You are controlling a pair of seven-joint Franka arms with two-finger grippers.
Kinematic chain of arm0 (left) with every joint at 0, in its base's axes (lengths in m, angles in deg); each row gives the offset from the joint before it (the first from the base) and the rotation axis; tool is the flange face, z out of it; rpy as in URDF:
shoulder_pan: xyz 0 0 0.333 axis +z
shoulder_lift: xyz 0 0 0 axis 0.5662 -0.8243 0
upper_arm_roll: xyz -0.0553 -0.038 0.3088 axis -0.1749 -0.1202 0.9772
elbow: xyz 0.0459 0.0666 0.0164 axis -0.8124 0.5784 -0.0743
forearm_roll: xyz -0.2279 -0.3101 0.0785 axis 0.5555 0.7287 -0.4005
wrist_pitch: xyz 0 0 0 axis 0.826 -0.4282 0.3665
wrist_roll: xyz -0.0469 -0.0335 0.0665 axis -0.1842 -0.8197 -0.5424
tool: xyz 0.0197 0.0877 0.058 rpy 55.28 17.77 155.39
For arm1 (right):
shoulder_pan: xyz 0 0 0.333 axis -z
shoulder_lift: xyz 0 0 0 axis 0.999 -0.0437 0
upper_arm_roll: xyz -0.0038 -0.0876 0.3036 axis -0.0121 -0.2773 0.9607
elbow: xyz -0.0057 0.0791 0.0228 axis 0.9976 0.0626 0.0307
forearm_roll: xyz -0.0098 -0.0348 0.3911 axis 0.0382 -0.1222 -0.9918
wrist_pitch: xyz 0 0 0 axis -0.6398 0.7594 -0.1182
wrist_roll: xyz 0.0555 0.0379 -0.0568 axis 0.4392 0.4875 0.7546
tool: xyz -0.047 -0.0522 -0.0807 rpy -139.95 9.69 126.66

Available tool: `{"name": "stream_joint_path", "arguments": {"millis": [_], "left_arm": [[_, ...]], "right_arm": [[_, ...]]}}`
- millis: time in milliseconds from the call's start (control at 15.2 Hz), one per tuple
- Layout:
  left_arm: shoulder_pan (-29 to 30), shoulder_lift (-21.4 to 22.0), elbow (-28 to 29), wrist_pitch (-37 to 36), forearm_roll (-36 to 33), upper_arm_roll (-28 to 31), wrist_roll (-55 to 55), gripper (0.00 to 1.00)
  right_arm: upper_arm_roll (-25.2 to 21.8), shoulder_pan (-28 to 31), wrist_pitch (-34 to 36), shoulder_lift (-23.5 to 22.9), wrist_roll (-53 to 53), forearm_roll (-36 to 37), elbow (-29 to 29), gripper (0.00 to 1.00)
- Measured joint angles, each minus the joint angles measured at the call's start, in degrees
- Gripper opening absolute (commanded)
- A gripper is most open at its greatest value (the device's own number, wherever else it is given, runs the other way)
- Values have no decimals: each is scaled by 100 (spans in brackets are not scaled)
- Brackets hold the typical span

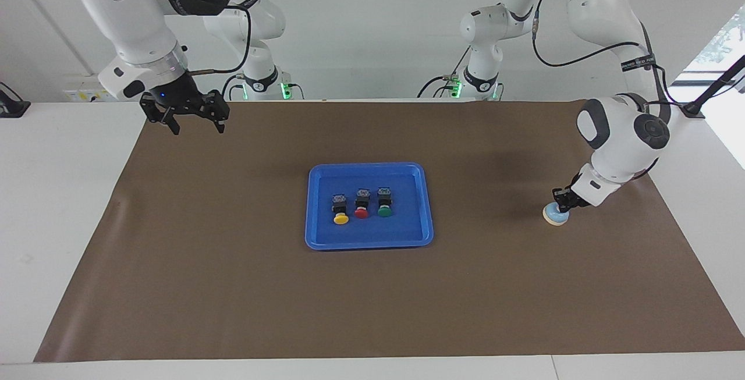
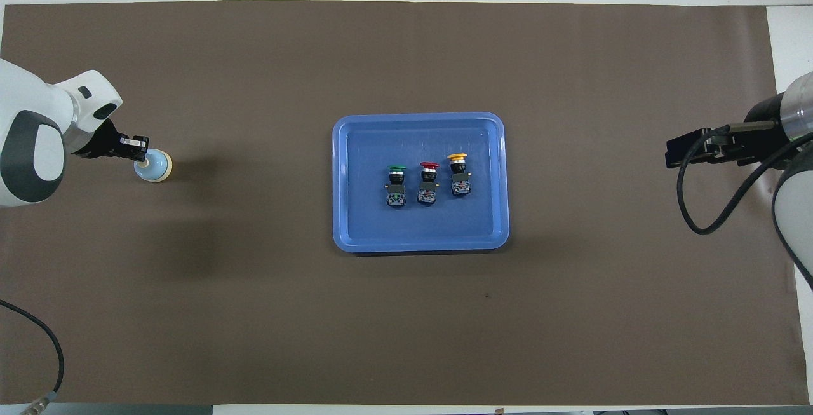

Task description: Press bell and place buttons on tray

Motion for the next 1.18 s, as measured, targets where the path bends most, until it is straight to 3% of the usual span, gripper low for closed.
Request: {"name": "stream_joint_path", "arguments": {"millis": [328, 525, 788, 1182], "left_arm": [[2, 79, 50, 38, 0, 6, -2, 0], [-2, 206, -402, -530, 0, -7, -6, 0], [-9, 745, -1055, -1545, 1, -38, -6, 0], [-22, 1728, -1126, -2413, 302, -94, 211, 0]], "right_arm": [[0, 0, 0, 0, 0, 0, 0, 100], [0, 0, 0, 0, 0, 0, 0, 100], [0, 0, 0, 0, 0, 0, 0, 100], [0, 0, 0, 0, 0, 0, 0, 100]]}}
